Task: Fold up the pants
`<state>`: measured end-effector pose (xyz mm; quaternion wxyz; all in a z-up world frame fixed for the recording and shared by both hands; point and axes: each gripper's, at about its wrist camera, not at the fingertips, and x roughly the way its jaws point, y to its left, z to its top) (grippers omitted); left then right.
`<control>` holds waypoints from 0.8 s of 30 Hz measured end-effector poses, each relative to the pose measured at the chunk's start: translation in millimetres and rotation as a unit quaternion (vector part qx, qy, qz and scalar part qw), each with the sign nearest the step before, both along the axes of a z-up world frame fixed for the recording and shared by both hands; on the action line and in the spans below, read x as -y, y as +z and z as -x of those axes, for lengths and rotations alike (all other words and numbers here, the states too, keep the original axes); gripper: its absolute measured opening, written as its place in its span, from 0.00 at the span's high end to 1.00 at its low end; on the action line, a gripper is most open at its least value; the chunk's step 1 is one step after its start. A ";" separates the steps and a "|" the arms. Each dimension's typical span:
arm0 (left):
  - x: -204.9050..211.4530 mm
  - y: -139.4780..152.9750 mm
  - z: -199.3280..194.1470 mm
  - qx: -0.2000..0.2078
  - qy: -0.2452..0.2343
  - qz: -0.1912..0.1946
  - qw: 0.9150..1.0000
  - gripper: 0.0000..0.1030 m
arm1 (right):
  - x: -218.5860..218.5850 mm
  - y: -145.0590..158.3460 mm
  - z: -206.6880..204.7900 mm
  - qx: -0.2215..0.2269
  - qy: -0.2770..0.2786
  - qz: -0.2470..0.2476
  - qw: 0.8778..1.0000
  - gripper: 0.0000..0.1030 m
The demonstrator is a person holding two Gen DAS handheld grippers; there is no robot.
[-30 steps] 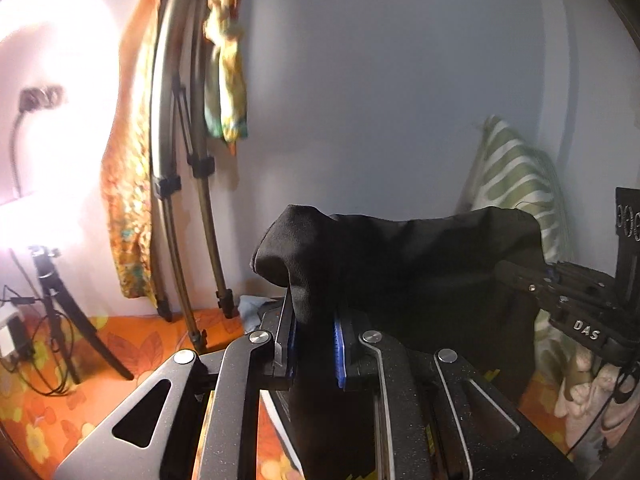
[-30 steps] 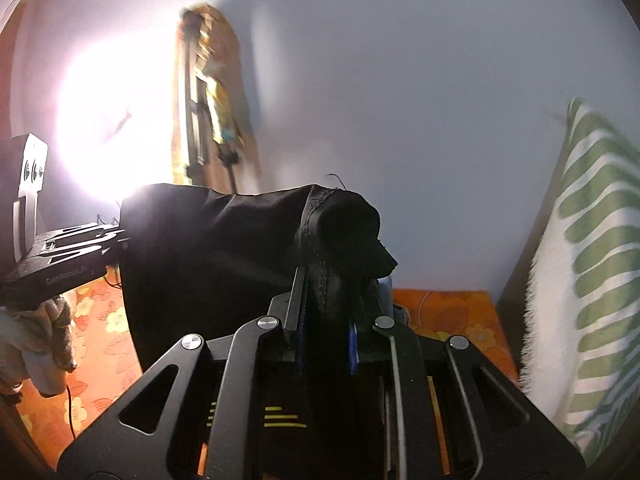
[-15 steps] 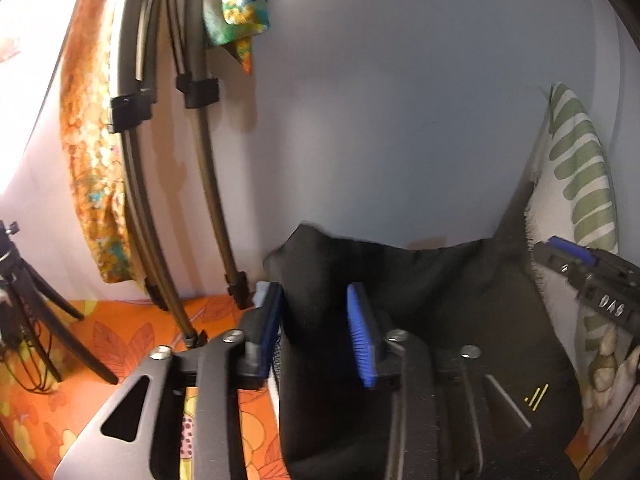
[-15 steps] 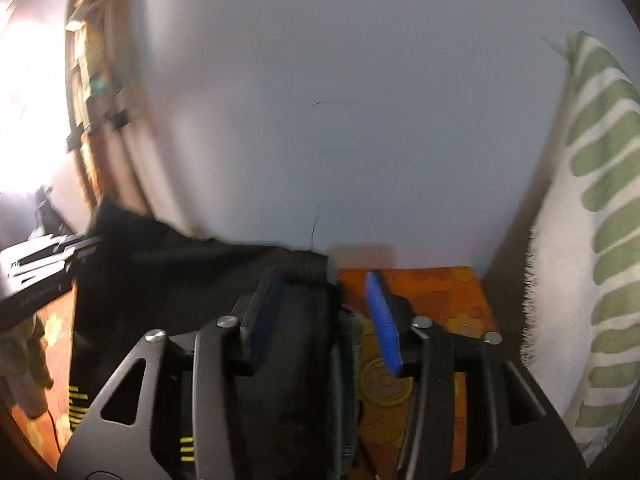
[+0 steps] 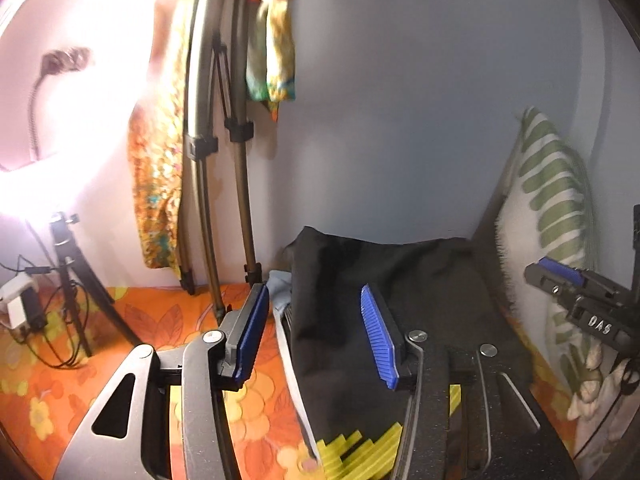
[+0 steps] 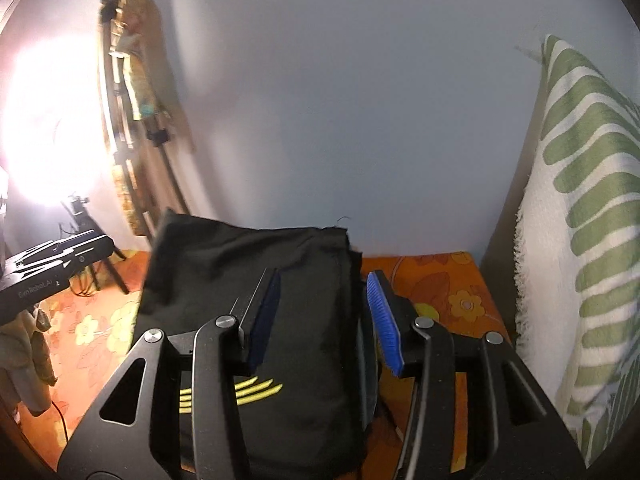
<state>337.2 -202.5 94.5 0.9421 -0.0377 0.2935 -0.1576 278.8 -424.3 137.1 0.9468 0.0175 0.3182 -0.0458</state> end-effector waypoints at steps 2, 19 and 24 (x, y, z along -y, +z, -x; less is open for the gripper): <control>-3.0 6.8 12.3 0.006 -0.006 0.002 1.000 0.50 | -10.5 6.6 17.6 0.004 0.001 0.005 1.000 0.45; -42.5 45.5 174.5 0.048 -0.041 0.008 0.998 0.26 | -103.8 41.4 179.7 0.048 0.030 0.005 0.998 0.30; -57.8 47.9 217.0 0.062 -0.032 -0.002 0.998 0.22 | -131.3 45.0 218.9 0.063 0.033 -0.012 0.997 0.22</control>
